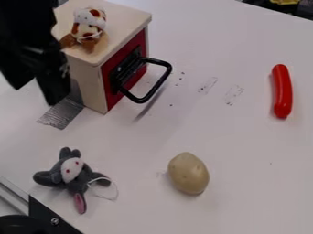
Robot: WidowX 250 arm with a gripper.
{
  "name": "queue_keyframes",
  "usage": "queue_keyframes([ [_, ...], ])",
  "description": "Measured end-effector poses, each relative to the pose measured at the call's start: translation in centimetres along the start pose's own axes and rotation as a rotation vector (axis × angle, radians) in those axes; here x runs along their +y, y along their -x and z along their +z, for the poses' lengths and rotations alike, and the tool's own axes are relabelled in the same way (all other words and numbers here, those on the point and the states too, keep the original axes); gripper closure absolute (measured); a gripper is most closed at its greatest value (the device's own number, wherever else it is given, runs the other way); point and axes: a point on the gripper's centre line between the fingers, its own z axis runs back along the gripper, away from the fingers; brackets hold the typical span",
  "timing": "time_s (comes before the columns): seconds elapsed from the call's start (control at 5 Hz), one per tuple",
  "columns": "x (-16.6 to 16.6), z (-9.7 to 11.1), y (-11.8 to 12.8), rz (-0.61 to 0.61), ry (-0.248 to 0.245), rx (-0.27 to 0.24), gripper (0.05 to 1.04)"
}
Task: Move the toy from the top of the drawer and put it on the table
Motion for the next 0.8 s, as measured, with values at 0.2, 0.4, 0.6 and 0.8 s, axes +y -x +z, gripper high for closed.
queue_keyframes([
  [0.2, 1.6, 1.2, -2.6, 0.041, -0.036, 0.0, 0.083],
  [0.4, 2.5, 1.9, -5.4, 0.035, -0.07, -0.019, 0.083],
  [0.6, 3.3, 2.7, -7.2, 0.049, -0.113, -0.041, 0.083],
  [0.8, 4.4, 2.2, -10.1, 0.092, -0.143, -0.064, 0.083],
])
